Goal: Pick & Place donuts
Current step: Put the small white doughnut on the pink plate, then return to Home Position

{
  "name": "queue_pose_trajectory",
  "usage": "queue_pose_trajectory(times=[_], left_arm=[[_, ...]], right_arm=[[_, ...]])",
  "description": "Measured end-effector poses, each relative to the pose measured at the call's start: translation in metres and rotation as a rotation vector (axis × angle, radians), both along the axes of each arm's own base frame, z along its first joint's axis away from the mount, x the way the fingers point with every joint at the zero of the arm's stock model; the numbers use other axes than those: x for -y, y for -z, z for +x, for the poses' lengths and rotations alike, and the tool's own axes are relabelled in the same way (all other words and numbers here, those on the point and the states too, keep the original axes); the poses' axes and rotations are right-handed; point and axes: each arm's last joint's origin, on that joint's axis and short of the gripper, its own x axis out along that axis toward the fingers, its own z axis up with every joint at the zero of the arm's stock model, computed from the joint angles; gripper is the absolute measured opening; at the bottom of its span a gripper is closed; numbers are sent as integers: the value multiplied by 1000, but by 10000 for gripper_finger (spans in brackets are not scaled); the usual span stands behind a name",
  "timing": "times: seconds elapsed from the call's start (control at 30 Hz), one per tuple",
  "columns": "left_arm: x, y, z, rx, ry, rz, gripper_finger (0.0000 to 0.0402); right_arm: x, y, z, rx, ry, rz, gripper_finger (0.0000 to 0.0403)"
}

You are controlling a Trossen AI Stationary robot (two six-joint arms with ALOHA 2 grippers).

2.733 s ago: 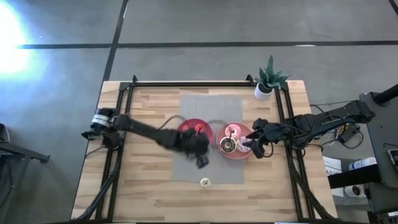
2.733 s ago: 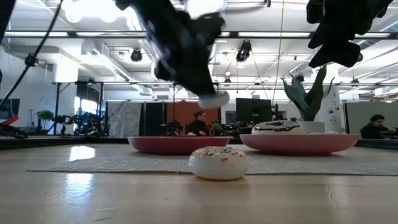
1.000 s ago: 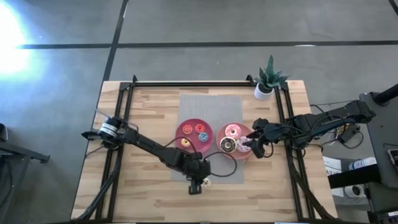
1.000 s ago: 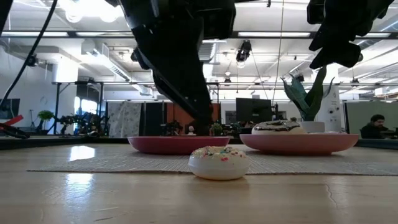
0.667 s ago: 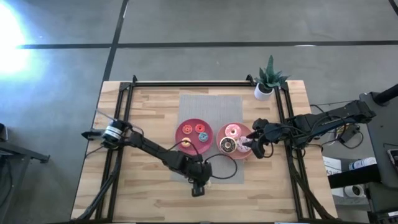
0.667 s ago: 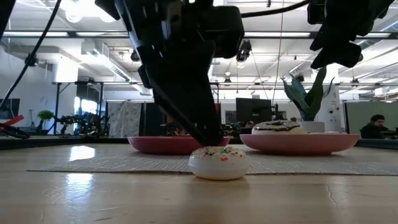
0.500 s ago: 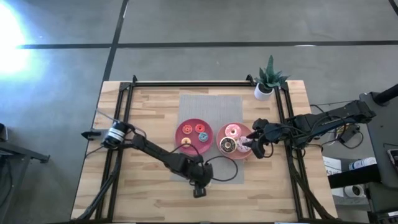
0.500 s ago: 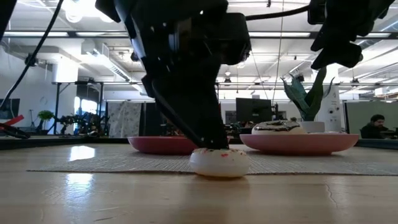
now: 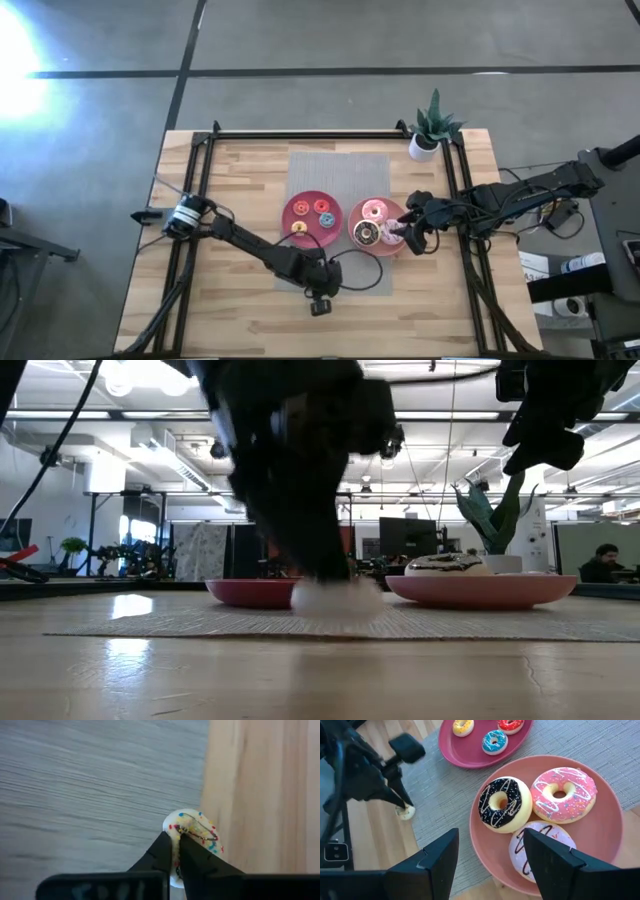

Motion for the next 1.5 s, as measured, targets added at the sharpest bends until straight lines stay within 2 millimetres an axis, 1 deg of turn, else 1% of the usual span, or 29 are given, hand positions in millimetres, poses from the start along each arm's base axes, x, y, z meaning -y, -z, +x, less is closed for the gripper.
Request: queue_pose_trajectory(times=[0.07,0.17,0.23,0.3,0.4,0.47,0.53,0.63,0.7,0.8,0.9,1.03,1.13,1.2,1.3,1.37,1.43,1.5], left_arm=[[-9,-18,-4,-6,-14,43,2],[-34,-48,-14,-3,-62,135,1],[-56,-62,-19,0,-110,180,1],[-79,-70,-21,4,-164,208,1],[-112,-65,-21,-25,-242,223,1],[-128,-53,-20,-68,-265,212,1],[-138,-40,-17,-102,-261,165,1],[-140,-24,-17,-167,-273,133,2],[-140,-21,-15,-166,-280,128,12],[-140,-17,-15,-181,-276,123,46],[-139,-17,-19,-218,-272,103,86],[-139,-32,-28,-252,-273,98,125],[-138,-50,-35,-248,-284,91,136],[-135,-67,-40,-201,-296,87,137],[-126,-95,-51,-87,-287,97,137],[-119,-108,-61,-24,-276,82,137],[-115,-115,-68,27,-259,-21,137],[-113,-112,-74,77,-249,-128,137]], right_arm=[[0,0,0,0,0,0,215],[0,0,0,1,0,0,215],[0,0,0,4,0,1,215],[0,0,0,3,0,1,215],[0,-1,0,7,0,0,215],[0,-1,1,9,1,-3,215],[0,-1,1,12,3,-5,215],[0,-1,1,10,3,-6,215],[0,-1,1,10,3,-6,215],[0,-1,0,8,4,-7,215],[0,0,0,5,4,-11,215],[0,0,0,3,-2,-19,215],[0,0,0,3,-11,-27,215],[0,0,0,2,-13,-29,215],[0,0,0,4,-23,-37,215],[0,-1,1,8,-28,-41,215],[0,-1,1,10,-35,-45,215],[1,0,0,1,-59,-71,214]])
